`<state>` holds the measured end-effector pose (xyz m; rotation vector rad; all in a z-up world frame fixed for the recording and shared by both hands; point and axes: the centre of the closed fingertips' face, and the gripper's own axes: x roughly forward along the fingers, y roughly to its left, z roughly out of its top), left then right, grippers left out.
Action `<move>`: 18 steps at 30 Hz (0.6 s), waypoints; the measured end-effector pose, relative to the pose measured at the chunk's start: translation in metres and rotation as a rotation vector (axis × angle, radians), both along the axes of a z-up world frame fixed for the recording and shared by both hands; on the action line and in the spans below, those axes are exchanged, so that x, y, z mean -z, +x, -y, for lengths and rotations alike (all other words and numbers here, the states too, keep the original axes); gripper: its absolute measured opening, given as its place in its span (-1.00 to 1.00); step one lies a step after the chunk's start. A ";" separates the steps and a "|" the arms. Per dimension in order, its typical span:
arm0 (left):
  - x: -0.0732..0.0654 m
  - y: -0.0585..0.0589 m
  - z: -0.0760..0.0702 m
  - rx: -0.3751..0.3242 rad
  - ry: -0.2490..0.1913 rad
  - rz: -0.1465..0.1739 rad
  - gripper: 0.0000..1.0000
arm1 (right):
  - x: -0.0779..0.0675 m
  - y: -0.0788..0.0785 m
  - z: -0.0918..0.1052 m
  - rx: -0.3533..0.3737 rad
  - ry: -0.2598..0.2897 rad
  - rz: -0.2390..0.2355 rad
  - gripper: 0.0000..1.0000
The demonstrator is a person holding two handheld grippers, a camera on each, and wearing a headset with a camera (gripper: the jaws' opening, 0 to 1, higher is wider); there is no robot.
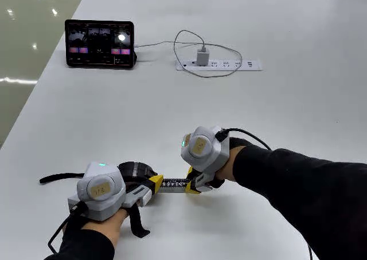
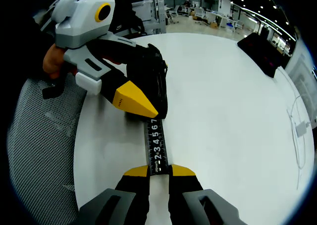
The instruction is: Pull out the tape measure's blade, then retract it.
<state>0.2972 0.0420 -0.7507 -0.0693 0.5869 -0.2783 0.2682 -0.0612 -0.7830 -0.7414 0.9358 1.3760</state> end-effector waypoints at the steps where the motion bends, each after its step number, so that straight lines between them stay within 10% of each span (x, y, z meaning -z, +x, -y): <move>1: 0.000 0.000 0.000 0.001 0.001 0.000 0.23 | 0.000 0.000 0.000 0.002 0.002 -0.001 -0.80; 18: -0.001 -0.001 0.000 0.003 -0.002 0.000 0.23 | 0.000 0.000 -0.008 -0.003 0.021 0.004 -0.80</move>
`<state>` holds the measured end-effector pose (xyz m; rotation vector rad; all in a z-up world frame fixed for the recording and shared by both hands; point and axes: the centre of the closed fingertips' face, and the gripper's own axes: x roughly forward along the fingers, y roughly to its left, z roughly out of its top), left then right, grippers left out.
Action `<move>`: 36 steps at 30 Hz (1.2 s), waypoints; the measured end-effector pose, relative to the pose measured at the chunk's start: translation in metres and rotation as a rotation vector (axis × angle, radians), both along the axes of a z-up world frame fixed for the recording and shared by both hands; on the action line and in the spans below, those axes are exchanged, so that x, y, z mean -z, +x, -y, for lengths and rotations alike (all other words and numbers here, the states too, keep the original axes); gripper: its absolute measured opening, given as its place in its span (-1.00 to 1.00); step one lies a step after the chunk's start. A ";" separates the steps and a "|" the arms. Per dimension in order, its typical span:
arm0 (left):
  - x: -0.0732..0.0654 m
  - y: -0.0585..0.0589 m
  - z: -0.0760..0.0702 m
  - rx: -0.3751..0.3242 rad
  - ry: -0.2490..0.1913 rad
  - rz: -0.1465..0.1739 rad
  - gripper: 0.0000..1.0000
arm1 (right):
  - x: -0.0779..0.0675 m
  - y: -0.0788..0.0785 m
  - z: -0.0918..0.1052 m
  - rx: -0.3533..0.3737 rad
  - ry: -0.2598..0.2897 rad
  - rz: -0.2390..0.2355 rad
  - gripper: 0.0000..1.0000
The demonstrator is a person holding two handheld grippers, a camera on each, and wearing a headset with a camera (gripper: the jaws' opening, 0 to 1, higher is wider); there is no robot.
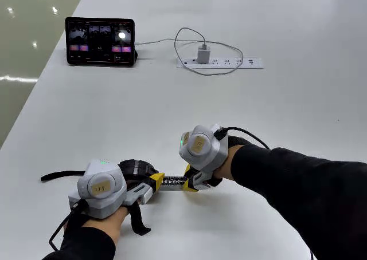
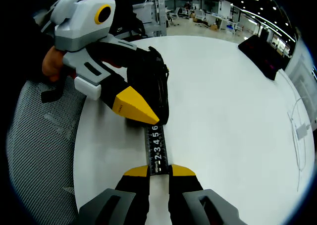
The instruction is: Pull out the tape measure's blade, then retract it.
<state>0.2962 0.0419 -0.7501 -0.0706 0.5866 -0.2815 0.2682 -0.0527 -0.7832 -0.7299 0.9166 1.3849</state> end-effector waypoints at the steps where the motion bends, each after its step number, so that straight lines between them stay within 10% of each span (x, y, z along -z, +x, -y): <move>1: 0.000 0.000 0.000 0.000 0.000 0.000 0.23 | 0.000 0.000 0.000 0.002 0.002 -0.002 -0.80; 36: 0.000 0.000 0.000 0.001 -0.001 -0.004 0.23 | -0.001 0.000 -0.018 -0.003 0.050 -0.001 -0.79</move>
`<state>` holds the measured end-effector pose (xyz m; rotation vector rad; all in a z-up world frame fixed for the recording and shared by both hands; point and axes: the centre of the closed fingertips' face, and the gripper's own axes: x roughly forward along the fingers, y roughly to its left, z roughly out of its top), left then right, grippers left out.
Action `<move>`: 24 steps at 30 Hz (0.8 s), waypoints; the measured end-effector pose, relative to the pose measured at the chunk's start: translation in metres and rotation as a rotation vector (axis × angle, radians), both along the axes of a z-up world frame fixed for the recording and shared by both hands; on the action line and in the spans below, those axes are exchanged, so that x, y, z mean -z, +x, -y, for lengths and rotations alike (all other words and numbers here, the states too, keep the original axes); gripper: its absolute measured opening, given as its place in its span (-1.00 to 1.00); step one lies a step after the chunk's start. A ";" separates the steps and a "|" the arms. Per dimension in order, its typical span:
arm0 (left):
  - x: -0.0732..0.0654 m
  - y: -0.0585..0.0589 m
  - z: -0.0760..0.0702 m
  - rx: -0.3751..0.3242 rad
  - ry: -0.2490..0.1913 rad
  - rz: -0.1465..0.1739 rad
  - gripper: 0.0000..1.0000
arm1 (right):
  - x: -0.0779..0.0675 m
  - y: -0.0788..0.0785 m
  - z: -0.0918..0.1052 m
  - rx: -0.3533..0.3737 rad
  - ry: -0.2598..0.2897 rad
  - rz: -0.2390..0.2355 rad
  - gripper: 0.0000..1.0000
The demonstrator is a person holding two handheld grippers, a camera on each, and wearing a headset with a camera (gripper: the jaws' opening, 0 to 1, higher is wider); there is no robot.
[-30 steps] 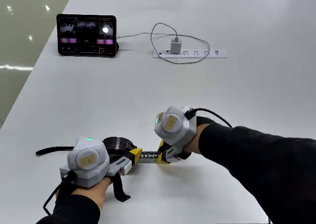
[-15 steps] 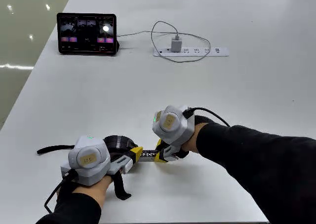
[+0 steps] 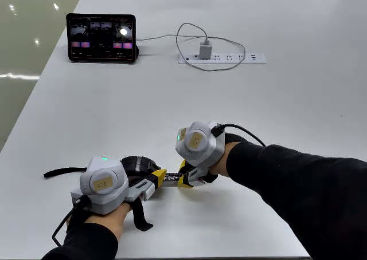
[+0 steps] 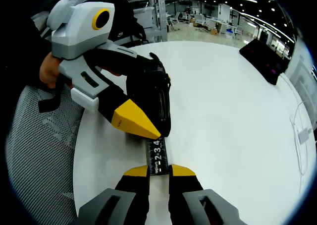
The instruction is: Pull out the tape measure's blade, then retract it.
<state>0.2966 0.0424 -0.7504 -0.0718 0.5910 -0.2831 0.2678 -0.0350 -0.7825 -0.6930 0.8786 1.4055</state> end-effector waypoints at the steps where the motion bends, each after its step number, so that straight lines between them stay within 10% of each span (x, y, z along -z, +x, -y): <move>1: 0.000 0.000 0.000 0.000 0.000 0.000 0.23 | 0.000 0.000 -0.001 -0.001 0.001 0.001 -0.79; 24: 0.000 0.000 0.001 0.002 -0.004 -0.002 0.23 | 0.000 0.000 -0.014 -0.006 0.019 -0.012 -0.79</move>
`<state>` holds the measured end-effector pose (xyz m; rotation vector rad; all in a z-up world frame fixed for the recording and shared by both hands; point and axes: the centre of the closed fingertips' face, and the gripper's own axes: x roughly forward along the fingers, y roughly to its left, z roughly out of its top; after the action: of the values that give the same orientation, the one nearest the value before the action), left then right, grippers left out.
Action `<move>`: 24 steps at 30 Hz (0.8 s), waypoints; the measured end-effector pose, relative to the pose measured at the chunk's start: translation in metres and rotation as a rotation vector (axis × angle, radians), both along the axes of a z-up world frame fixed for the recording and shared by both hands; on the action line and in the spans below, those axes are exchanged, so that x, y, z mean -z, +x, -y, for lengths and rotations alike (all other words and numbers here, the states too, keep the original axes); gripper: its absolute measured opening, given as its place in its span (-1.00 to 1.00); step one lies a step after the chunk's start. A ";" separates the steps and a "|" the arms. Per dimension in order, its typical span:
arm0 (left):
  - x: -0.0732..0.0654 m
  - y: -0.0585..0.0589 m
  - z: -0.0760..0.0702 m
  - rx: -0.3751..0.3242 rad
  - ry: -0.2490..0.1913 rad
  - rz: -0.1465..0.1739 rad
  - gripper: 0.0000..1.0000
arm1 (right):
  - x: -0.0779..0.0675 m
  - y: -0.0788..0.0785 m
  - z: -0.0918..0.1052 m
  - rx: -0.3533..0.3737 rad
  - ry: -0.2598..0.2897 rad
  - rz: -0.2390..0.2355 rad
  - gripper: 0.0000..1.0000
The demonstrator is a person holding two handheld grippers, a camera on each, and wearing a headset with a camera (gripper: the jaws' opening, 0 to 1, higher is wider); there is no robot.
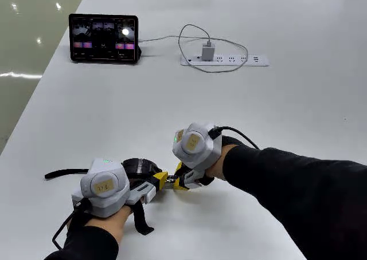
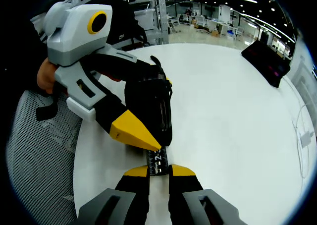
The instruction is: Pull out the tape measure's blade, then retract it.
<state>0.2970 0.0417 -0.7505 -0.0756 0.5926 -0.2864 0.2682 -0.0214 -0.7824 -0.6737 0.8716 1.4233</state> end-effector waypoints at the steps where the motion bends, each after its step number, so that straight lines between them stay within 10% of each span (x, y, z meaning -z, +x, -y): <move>1: 0.000 0.000 0.000 0.000 0.000 0.000 0.23 | 0.000 0.000 0.000 0.000 0.000 0.002 -0.79; 24: 0.000 0.000 0.000 -0.001 -0.001 -0.007 0.23 | 0.000 0.000 -0.013 0.005 0.033 -0.007 -0.79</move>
<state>0.2967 0.0417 -0.7507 -0.0775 0.5990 -0.2852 0.2679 -0.0083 -0.7823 -0.6420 0.8527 1.4331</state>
